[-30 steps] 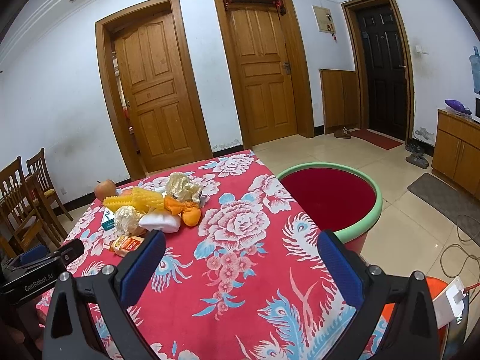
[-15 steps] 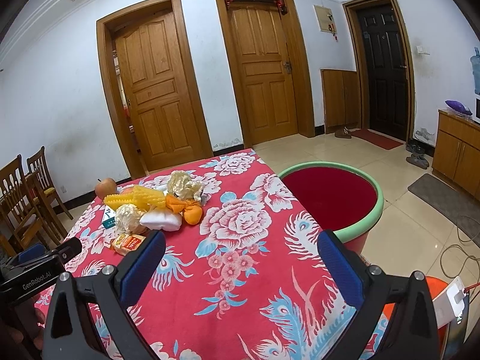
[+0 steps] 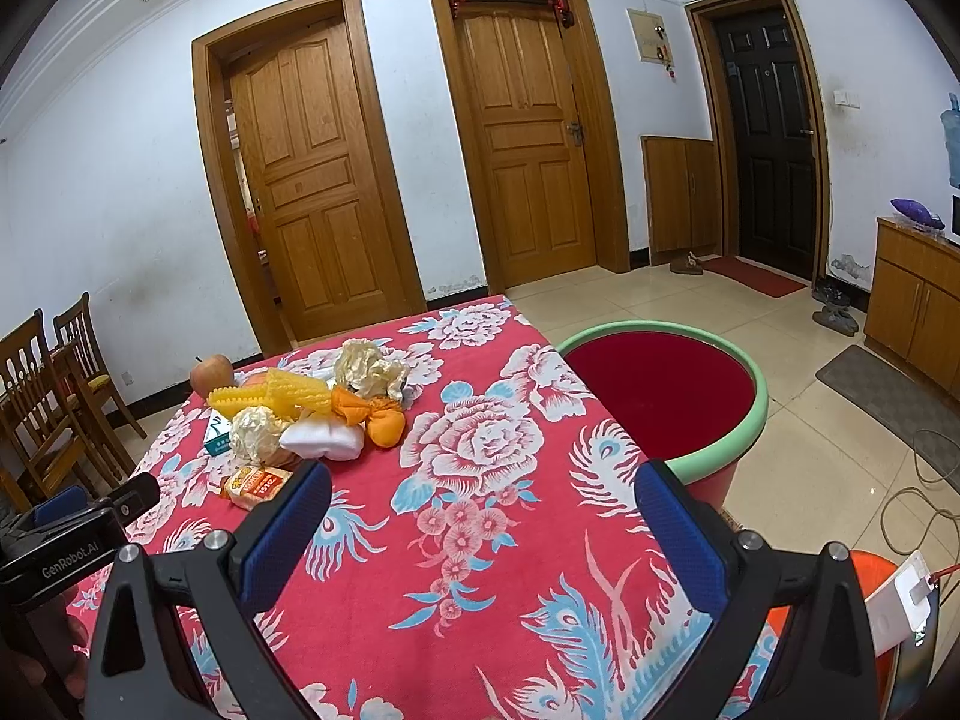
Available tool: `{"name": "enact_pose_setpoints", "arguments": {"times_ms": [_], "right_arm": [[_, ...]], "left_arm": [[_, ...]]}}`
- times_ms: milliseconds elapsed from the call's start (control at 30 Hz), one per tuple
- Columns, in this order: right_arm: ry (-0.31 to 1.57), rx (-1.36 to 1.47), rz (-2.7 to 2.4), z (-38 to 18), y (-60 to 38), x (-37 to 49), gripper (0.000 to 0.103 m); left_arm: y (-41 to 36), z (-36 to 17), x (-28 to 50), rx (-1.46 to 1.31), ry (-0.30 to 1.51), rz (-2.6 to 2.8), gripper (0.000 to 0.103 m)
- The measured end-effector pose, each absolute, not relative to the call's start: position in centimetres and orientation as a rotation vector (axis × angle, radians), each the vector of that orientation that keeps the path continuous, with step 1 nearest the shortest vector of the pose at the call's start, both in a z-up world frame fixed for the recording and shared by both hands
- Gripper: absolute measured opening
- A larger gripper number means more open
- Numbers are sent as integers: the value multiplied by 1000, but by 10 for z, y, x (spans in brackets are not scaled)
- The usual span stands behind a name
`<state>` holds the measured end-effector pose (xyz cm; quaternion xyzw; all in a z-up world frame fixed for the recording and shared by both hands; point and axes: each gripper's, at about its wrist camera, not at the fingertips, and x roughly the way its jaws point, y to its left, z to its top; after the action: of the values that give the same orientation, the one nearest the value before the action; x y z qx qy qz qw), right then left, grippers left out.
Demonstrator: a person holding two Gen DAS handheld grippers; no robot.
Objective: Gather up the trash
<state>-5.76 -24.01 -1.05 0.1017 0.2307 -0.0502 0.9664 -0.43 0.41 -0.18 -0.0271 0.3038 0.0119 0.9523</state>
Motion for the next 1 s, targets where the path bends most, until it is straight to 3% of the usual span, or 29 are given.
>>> {"name": "enact_pose_setpoints", "arguments": {"times_ms": [1000], "right_arm": [[520, 204, -73, -10, -239, -45, 103]], "left_arm": [[26, 3, 19, -43, 663, 42, 102]]}}
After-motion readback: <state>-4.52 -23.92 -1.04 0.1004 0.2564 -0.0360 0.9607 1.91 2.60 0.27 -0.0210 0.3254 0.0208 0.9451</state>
